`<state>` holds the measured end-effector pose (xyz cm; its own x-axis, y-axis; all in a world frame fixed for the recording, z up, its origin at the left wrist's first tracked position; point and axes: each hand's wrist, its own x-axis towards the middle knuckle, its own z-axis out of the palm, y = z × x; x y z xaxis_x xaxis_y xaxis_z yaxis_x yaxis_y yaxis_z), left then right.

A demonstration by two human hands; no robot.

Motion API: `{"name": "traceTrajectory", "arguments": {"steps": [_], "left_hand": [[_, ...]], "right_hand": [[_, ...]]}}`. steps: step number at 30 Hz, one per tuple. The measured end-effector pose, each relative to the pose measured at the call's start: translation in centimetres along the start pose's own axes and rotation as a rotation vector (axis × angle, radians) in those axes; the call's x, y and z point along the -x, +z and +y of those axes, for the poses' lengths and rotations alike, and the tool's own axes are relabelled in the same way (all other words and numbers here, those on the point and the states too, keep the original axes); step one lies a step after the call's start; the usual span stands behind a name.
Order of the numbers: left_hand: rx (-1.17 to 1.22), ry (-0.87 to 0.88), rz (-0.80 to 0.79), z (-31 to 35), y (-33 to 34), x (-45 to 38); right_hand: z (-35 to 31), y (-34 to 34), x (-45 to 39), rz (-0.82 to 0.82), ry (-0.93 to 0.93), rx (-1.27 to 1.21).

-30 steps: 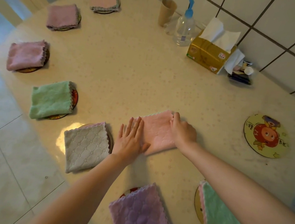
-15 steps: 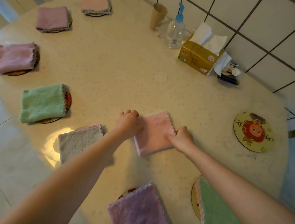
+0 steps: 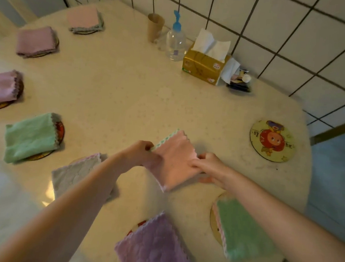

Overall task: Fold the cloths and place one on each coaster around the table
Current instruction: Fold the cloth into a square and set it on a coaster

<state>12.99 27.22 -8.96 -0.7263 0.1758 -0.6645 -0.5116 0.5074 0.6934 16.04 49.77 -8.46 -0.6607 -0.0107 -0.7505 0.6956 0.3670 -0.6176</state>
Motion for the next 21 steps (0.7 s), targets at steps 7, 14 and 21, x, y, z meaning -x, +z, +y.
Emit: {"name": "traceTrajectory", "arguments": {"steps": [7,14,21], "left_hand": [[0.343,0.023,0.010,3.4,8.9,1.5],[0.462,-0.016,0.077,8.8,22.1,-0.2],[0.507,-0.013,0.184,14.5,28.5,-4.5]], "right_hand": [[3.8,-11.3,1.3,0.088,-0.057,-0.303],[7.6,-22.4,0.8,0.257,-0.095,-0.466],[5.9,-29.4,-3.7,0.404,-0.197,-0.381]]}}
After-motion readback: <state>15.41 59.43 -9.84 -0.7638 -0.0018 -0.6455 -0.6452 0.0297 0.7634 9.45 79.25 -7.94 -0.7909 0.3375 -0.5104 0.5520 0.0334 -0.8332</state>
